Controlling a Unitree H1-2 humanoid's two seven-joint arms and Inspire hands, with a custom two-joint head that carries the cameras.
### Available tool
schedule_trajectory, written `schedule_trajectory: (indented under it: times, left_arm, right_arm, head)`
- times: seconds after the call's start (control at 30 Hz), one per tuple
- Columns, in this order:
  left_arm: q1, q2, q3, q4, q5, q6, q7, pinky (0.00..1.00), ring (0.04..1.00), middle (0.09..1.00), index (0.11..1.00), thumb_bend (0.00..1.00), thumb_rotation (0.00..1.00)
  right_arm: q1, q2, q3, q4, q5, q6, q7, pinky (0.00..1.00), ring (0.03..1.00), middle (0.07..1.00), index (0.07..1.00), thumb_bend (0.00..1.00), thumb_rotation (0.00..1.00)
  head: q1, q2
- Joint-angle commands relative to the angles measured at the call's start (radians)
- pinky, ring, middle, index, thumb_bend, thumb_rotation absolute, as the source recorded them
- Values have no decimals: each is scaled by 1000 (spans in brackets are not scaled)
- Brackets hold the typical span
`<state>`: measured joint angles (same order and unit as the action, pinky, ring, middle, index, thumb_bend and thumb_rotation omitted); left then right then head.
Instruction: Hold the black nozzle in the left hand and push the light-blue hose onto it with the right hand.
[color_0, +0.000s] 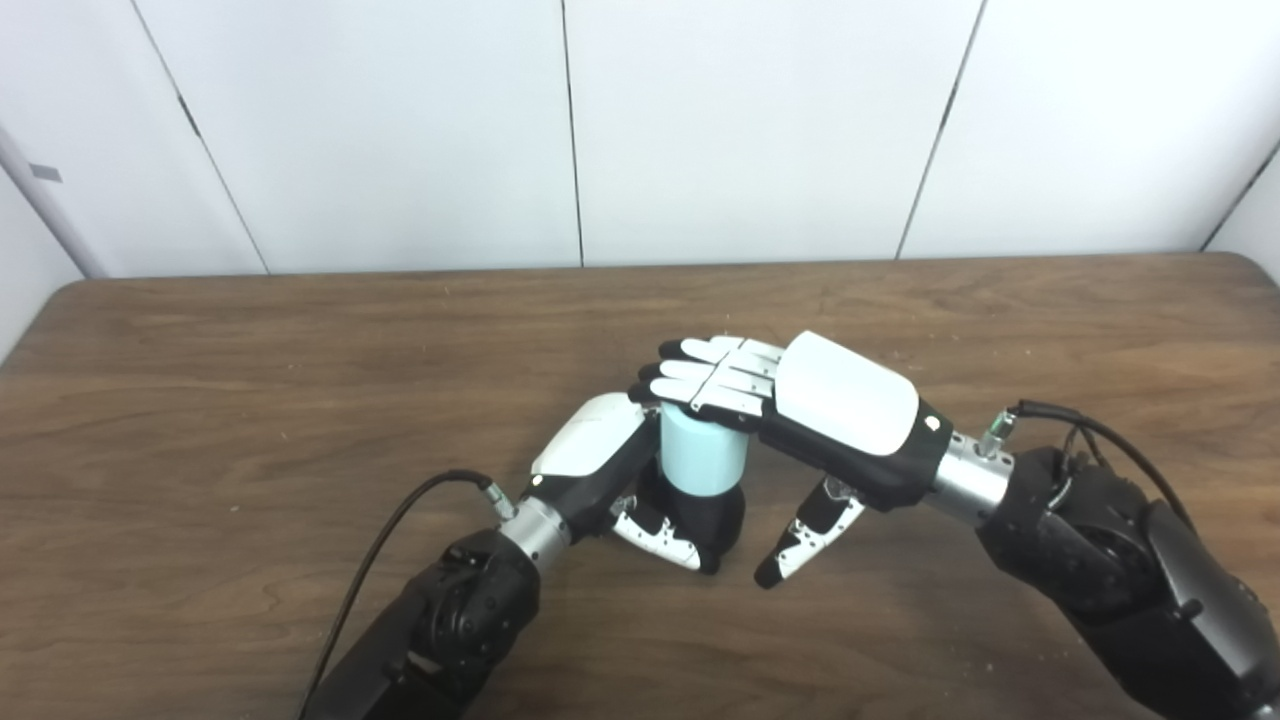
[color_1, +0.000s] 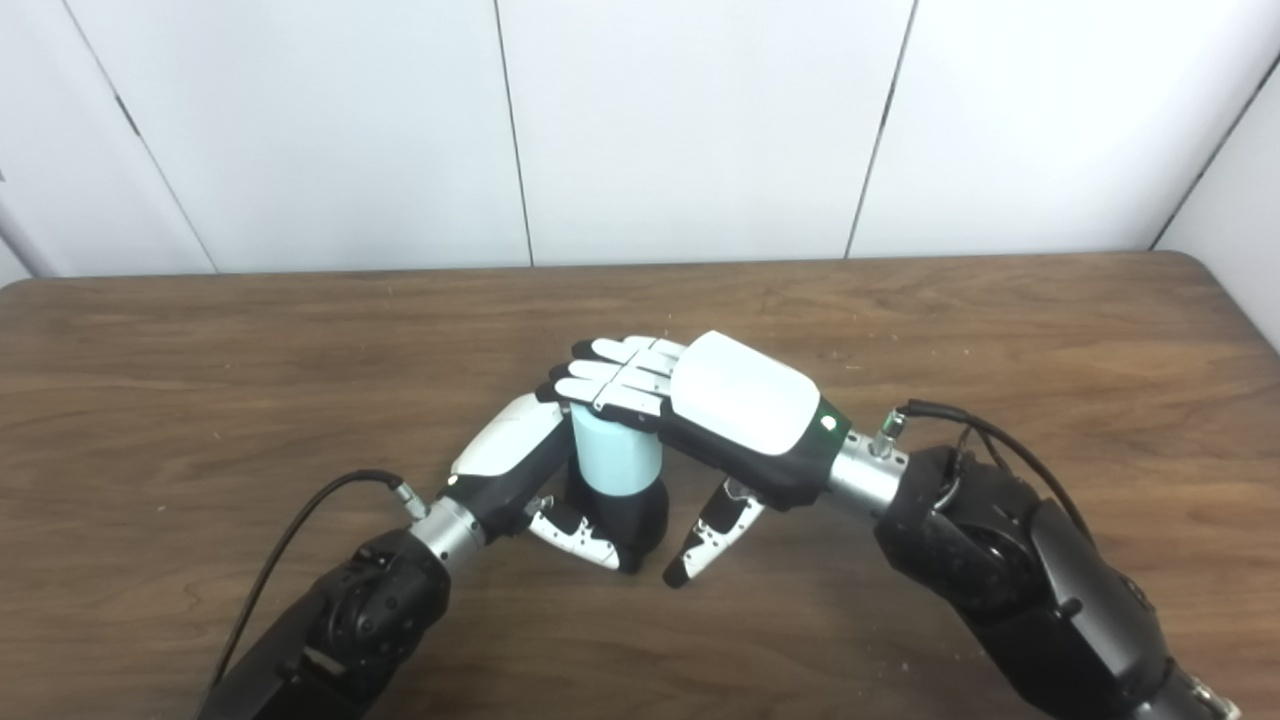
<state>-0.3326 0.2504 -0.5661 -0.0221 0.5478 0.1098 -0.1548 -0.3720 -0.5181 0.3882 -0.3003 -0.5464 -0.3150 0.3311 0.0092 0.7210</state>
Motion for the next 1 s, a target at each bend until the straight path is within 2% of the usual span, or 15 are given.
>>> schedule_trajectory:
  times: [0.0,0.1,0.17,0.27,0.37,0.43,0.57,0.67,0.83,0.97]
  left_arm:
    - [101,41,-67,86,26,122,-173,488,460,474,486,520,86]
    - [100,41,-67,85,26,122,-175,485,457,474,486,519,86]
    - [100,41,-66,87,24,120,-174,483,456,474,486,520,86]
    - [101,41,-66,87,24,119,-175,482,455,474,486,519,86]
    - [100,40,-67,85,26,122,-177,483,455,474,486,519,86]
    - [98,39,-67,87,25,123,-177,483,455,474,486,519,86]
    - [99,35,-66,85,27,125,-175,483,456,474,486,519,86]
    - [99,33,-65,84,30,117,-167,479,452,469,486,519,86]
    - [99,30,-55,85,26,99,-147,472,444,461,486,520,86]
    - [107,34,-33,64,18,69,-116,463,450,481,487,519,86]
  right_arm:
    - [17,-18,19,-1,-54,-12,58,983,995,990,974,771,173]
    - [28,5,-33,-5,-78,-53,-32,999,1000,999,998,797,194]
    - [34,58,-91,7,-94,-111,-163,1000,1000,1000,1000,819,238]
    - [29,128,-148,14,-108,-149,-294,1000,1000,1000,1000,845,292]
    - [19,178,-201,41,-115,-154,-423,1000,1000,1000,1000,825,422]
    - [19,200,-238,63,-121,-154,-483,1000,1000,1000,1000,814,549]
    - [32,237,-311,57,-133,-141,-519,1000,1000,1000,1000,829,664]
    - [76,244,-334,50,-99,-125,-508,1000,1000,1000,1000,864,709]
    - [149,246,-345,48,-15,-108,-475,1000,1000,1000,1000,844,705]
    - [278,268,-341,72,127,-80,-436,1000,1000,1000,1000,812,653]
  head:
    - [1,0]
    - [1,0]
    - [1,0]
    - [1,0]
    - [1,0]
    - [2,-1]
    - [1,0]
    - [6,-1]
    - [6,-2]
    - [-1,-4]
